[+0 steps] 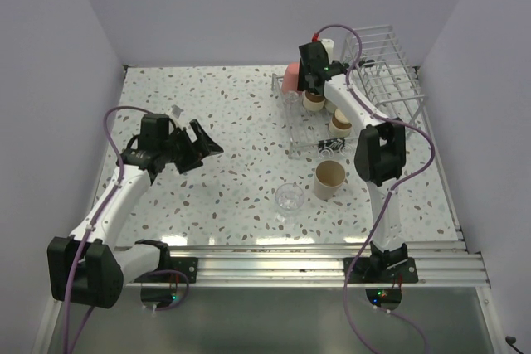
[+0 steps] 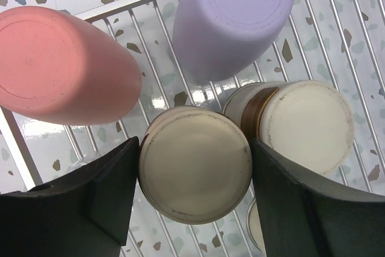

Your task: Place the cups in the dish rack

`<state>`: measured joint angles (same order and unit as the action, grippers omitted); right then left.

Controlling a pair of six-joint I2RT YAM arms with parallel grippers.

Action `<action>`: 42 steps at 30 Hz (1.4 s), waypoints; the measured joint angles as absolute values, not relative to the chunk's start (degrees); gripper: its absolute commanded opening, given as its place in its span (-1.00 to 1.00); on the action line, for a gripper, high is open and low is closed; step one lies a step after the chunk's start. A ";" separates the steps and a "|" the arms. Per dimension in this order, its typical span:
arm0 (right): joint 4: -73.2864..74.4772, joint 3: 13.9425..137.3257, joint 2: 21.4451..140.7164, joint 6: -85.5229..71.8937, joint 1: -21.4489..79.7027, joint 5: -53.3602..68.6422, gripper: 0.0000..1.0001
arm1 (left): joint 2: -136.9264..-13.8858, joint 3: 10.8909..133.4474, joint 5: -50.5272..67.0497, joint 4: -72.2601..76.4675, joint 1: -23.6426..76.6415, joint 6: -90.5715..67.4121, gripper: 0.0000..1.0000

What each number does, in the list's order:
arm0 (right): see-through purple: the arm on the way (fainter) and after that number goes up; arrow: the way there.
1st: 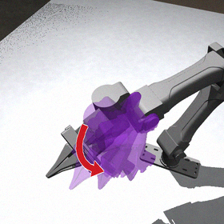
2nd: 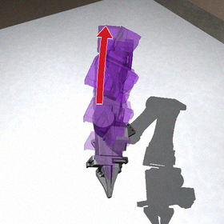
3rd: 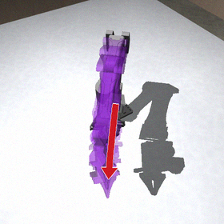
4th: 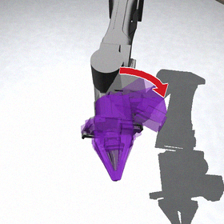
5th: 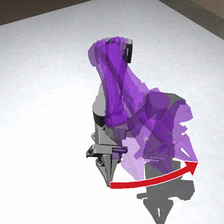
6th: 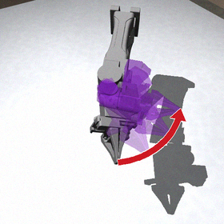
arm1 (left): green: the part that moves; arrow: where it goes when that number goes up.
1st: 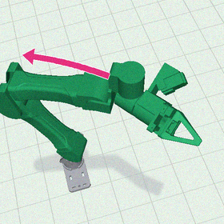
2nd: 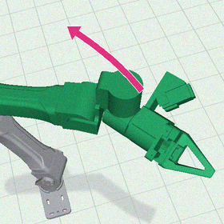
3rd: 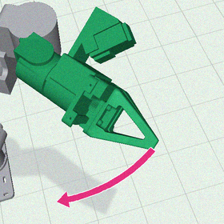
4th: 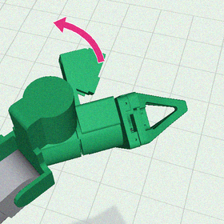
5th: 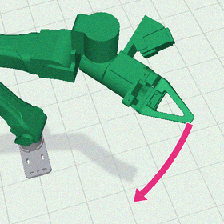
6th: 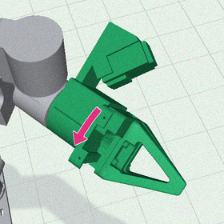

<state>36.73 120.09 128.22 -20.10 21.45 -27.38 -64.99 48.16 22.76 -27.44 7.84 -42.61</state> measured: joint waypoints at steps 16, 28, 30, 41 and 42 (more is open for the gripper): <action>36.71 120.09 128.25 -20.34 21.41 -25.82 0.78 | -64.86 48.18 22.61 -27.49 7.81 -42.39 0.79; 36.60 120.09 127.87 -20.47 21.45 -25.71 0.97 | -61.23 48.18 22.46 -27.99 7.81 -42.41 0.79; 36.60 120.09 127.37 -20.45 21.56 -25.63 0.97 | -60.75 48.18 22.46 -28.01 7.84 -42.41 0.79; 37.87 121.40 116.16 -21.06 23.90 -25.36 0.97 | -60.16 49.52 22.85 -29.93 7.90 -39.55 0.73; 37.91 120.38 113.82 -21.45 24.56 -25.32 0.96 | -60.25 49.52 22.83 -30.24 8.25 -39.18 0.72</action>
<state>37.91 120.38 113.82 -21.45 24.56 -25.32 -60.25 49.52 22.83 -30.24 8.25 -39.18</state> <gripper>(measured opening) 0.983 0.874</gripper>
